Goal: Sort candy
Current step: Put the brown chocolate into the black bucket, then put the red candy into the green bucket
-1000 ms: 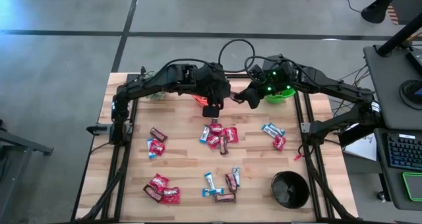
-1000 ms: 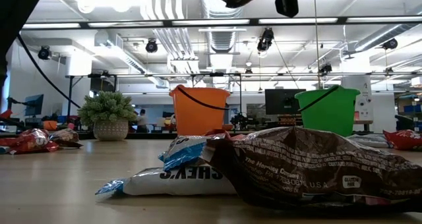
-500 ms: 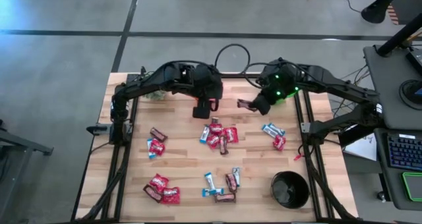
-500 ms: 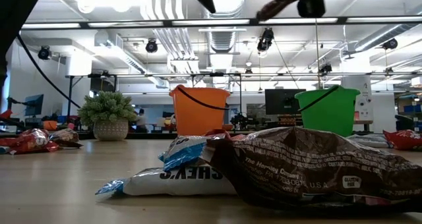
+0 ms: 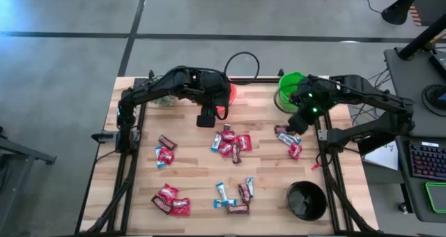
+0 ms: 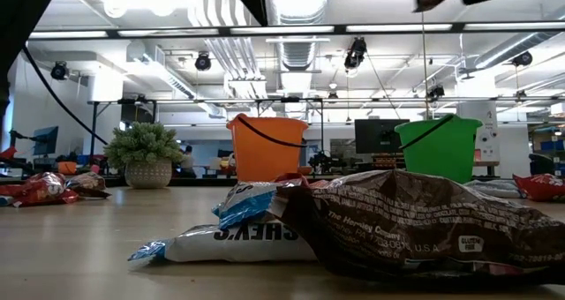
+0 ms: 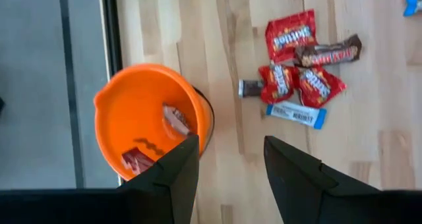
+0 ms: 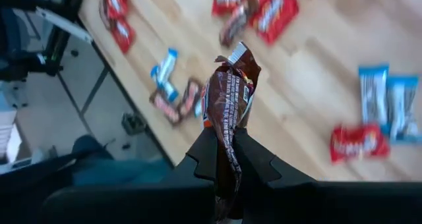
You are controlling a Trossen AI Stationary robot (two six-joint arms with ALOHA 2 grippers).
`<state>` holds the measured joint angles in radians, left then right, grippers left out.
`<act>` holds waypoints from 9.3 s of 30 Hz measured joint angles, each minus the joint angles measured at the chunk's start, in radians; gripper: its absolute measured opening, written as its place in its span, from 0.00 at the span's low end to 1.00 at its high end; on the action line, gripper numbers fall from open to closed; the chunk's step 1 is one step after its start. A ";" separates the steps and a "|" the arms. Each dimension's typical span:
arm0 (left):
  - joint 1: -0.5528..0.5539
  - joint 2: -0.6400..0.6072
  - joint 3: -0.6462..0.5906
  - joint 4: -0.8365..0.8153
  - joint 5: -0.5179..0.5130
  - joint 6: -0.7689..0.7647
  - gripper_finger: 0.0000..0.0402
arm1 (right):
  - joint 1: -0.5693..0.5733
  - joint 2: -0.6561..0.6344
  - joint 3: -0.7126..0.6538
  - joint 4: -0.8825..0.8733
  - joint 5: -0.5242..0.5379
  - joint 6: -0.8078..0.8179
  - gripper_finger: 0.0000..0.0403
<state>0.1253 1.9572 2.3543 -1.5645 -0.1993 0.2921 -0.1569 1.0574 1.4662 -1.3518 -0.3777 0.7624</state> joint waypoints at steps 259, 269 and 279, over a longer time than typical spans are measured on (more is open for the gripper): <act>-0.011 -0.495 -0.021 -0.007 0.077 -0.131 0.58 | 0.131 0.051 -0.254 -0.080 0.909 0.564 0.03; -0.011 -0.491 -0.021 -0.006 0.077 -0.155 0.58 | -0.137 0.046 -0.181 -0.078 0.927 0.255 0.03; -0.011 -0.491 -0.021 -0.007 0.076 -0.156 0.58 | -0.401 0.066 -0.177 -0.012 0.908 -0.024 0.03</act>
<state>0.1147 1.4666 2.3333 -1.5711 -0.1229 0.1364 -0.5578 1.1235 1.2892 -1.3636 0.5300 0.7383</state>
